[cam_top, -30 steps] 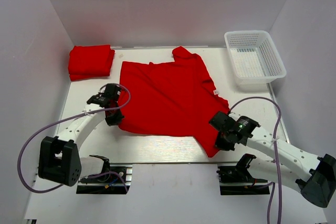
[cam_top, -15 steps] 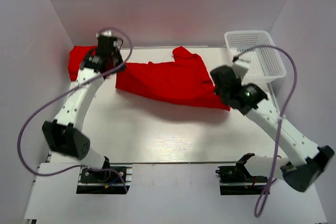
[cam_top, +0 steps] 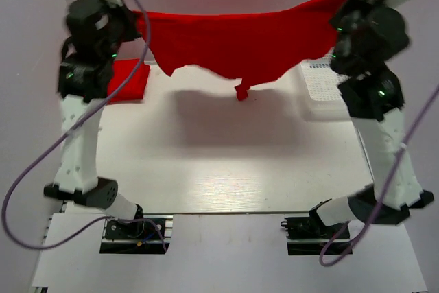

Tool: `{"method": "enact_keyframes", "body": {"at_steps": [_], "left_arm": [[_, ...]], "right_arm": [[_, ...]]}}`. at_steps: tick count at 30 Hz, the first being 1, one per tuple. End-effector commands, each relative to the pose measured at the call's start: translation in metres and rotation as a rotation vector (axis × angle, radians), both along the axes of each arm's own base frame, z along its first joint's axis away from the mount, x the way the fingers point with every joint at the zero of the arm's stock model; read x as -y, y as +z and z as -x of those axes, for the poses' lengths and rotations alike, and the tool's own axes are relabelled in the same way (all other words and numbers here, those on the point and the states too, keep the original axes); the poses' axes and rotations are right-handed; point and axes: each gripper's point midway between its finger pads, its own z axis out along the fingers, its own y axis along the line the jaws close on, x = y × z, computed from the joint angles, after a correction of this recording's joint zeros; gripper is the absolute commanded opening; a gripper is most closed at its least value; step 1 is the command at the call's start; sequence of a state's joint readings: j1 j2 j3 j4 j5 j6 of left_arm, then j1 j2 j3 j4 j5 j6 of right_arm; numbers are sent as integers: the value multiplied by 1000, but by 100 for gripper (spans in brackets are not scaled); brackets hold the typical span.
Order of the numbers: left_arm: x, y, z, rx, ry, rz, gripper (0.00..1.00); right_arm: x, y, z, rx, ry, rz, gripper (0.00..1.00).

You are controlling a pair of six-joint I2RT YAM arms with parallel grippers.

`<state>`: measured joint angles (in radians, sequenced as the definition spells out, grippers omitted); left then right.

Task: Fold and stack the t-shirts
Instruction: Flatten out the tshirt

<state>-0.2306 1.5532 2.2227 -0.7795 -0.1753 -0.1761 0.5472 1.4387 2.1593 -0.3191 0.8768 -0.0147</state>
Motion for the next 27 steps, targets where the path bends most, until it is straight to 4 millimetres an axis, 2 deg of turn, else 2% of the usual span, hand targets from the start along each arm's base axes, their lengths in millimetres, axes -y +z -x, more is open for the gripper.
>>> {"method": "enact_keyframes", "body": {"at_steps": [1,2,3,4,5,6,7,9,10,11,12,13,15,16,18,20,21,22,23,24,25,27], "left_arm": [[-21,129,92,394,-14,-11,0],[-22,142,110,431,-22,-28,0],[-17,151,124,466,-70,-29,0],[-16,160,135,501,-87,-39,0],[-15,162,145,514,-107,-40,0],[-14,172,168,570,-136,-38,0],[-15,176,179,592,-145,-37,0],[-18,187,204,647,-159,-21,0],[-18,190,214,666,-170,-27,0],[-21,197,233,700,-179,-14,0],[-17,198,240,712,-208,-22,0],[-17,202,252,735,-223,-24,0],[-15,203,266,749,-251,-18,0],[-15,203,266,749,-251,-18,0],[-17,203,265,745,-236,2,0],[-19,196,253,713,-214,6,0],[-18,192,248,699,-215,4,0],[-16,177,230,642,-205,1,0],[-16,167,217,604,-190,1,0],[-15,154,203,559,-179,14,0],[-11,125,172,473,-163,15,0],[-12,86,137,366,-108,40,0]], "right_arm": [[54,60,76,196,-69,-18,0],[61,61,90,223,-60,-25,0],[68,72,108,268,-38,-22,0],[70,77,117,281,-18,-12,0],[74,87,130,313,0,-14,0],[80,98,149,350,32,-13,0],[74,101,152,353,69,23,0],[83,117,180,425,107,11,0],[84,121,188,447,121,21,0],[92,126,204,483,129,8,0],[92,125,205,486,134,7,0],[99,132,223,541,147,-5,0],[105,133,238,584,152,-15,0],[107,134,244,596,152,-12,0],[105,134,239,587,149,2,0],[100,125,217,524,107,29,0],[102,126,214,532,82,21,0],[90,104,179,435,41,51,0],[96,93,169,395,-21,55,0],[106,96,169,431,-96,11,0],[84,60,128,324,-107,70,0],[82,30,102,254,-190,79,0]]}}
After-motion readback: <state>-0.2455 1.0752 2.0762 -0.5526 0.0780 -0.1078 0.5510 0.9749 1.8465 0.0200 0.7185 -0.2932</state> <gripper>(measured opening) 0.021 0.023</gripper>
